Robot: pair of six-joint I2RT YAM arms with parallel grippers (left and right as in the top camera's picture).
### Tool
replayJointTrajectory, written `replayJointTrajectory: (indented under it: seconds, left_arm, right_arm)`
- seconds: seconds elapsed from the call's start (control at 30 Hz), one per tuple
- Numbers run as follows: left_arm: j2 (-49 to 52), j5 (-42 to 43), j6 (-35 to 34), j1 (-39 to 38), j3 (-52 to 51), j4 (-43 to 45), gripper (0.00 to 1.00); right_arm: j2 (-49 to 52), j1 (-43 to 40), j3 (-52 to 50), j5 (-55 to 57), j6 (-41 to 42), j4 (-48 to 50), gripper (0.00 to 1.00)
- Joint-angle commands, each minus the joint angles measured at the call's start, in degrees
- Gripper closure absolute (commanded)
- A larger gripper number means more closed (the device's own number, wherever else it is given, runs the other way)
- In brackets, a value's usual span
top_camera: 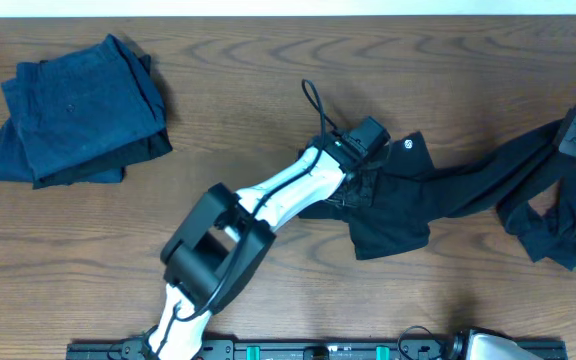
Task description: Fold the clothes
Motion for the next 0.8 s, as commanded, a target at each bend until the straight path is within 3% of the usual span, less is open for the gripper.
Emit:
replayJointTrajectory:
  seconds: [0.0,0.23,0.47,0.77]
  left_arm:
    - [-8.94,-1.73,1.97,1.84,-0.22,-1.11,0.94]
    - [-23.26,-1.73,5.99,7.28,-0.22,-3.19,0.94]
    - [-39.67,-1.73,11.52,17.66,-0.22,-5.66,0.94]
    - [-60.85,-1.70,11.82,30.32,-0.22,-6.91,0.94]
  right_arm:
    - [-0.26,-0.59,0.26,0.46,-0.92,-0.02,0.98]
    - [-0.26,-0.59,0.26,0.50,-0.92,-0.02,0.99]
    - [-0.74,-0.59,0.28,0.46,-0.90,-0.28,0.99]
    - [-7.28,-0.66,0.31,1.79,0.35,2.16,0.99]
